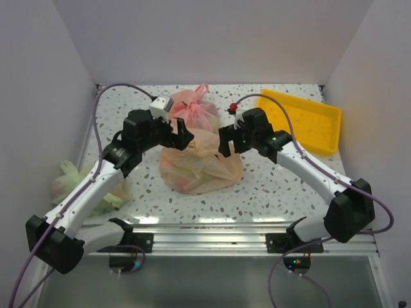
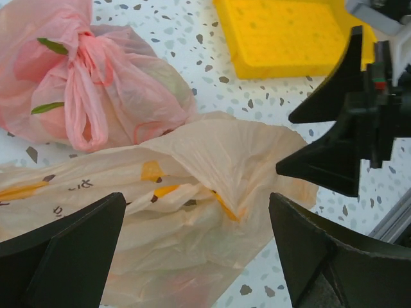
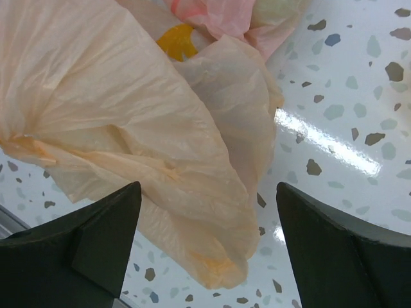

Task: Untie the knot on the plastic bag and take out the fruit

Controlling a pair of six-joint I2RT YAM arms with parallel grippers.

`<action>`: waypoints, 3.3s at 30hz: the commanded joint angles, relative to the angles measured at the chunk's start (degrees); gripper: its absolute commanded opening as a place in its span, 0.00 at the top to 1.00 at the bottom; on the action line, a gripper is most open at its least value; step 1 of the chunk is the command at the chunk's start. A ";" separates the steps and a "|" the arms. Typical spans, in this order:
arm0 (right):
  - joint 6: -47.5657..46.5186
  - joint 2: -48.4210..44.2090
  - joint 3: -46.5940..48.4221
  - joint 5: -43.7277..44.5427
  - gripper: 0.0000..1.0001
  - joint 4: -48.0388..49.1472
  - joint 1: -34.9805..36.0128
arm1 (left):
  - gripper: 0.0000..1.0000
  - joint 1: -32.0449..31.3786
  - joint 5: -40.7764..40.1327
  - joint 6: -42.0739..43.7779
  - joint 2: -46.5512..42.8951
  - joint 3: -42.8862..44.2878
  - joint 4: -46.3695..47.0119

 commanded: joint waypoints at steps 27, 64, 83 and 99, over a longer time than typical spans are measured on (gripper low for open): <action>8.85 0.85 1.46 -4.20 1.00 9.88 -2.72 | 0.22 -2.67 -1.04 5.04 12.08 4.59 3.14; 12.55 5.01 12.09 3.98 0.36 -0.40 -6.68 | 0.22 -7.68 -4.73 -8.85 -2.42 -23.02 -0.91; 22.99 2.52 -9.34 9.43 0.40 9.26 15.12 | 0.22 -9.53 -5.43 -8.76 -2.24 -25.82 1.20; 22.31 -2.04 -19.83 13.83 0.42 9.18 15.30 | 0.16 -10.67 -5.52 -11.05 -4.52 -31.80 4.45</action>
